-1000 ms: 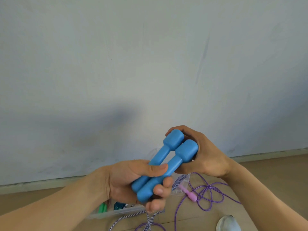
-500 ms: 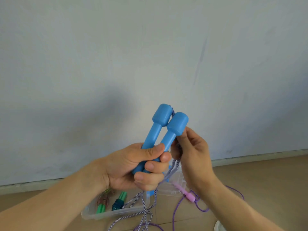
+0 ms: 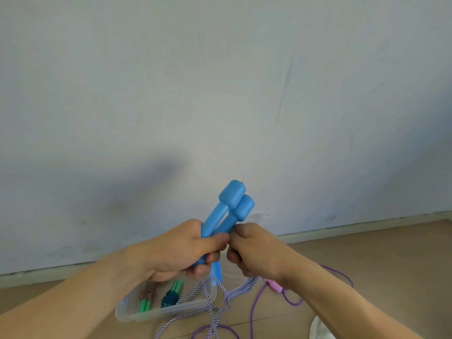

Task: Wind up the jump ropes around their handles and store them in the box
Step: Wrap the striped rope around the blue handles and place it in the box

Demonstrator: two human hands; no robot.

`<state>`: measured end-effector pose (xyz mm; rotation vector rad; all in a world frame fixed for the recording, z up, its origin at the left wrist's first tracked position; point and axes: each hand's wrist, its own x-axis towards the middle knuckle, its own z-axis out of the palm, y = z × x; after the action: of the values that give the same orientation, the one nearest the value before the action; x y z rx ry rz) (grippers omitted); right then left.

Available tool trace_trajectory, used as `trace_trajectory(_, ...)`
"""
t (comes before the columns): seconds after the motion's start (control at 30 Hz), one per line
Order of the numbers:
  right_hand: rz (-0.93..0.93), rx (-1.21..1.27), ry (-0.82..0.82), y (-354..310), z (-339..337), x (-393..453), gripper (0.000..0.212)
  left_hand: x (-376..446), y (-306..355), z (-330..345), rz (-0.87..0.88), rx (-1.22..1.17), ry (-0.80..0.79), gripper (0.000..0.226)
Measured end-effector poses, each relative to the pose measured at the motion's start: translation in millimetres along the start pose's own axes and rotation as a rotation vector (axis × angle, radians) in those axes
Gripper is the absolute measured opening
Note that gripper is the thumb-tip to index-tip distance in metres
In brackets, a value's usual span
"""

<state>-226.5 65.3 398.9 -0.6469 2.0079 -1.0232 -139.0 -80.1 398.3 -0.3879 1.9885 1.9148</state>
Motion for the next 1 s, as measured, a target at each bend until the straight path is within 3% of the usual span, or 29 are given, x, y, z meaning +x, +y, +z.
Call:
trace_trajectory(0.13, 0.075, -0.094, -0.100, -0.2, -2.5, -4.4, 0.021, 3.6, -2.1, -2.7, -0.004, 0.456, 0.078, 0.031)
trace_trajectory(0.27, 0.154, 0.212, -0.108, -2.2, -4.3, -3.2, 0.031, 15.1, -9.5, -9.3, -0.057, 0.911, 0.210, 0.035)
trace_trajectory(0.4, 0.187, 0.273, -0.121, -4.6, -3.6, -2.9, 0.033, 22.5, -16.0, -3.9, -0.170, 1.166, 0.256, 0.024)
trace_trajectory(0.57, 0.245, 0.226, -0.218, -2.8, -3.9, -1.6, 0.028, 19.5, -23.3, 5.0, -0.187, 1.393, 0.228, 0.021)
trace_trajectory(0.67, 0.188, -0.081, -0.258, -1.2, -8.9, -4.0, 0.026, 17.3, -25.9, 12.3, -0.182, 1.519, 0.135, 0.020)
trace_trajectory(0.73, 0.051, -0.480, -0.192, 1.6, -15.1, -3.5, 0.026, 15.3, -23.8, 15.2, -0.205, 1.515, 0.010, 0.022)
trace_trajectory(0.8, -0.100, -0.664, -0.088, 4.2, -22.5, -1.4, 0.024, 12.7, -19.3, 15.7, -0.269, 1.411, -0.171, 0.029)
trace_trajectory(0.87, -0.197, -0.641, -0.055, 6.6, -28.4, 0.2, 0.029, 10.9, -15.5, 13.8, -0.325, 1.191, -0.349, 0.036)
trace_trajectory(1.0, -0.196, -0.313, -0.234, 8.6, -41.2, 1.5, 0.029, 5.0, -7.0, 0.6, -0.301, 0.541, -0.693, 0.037)
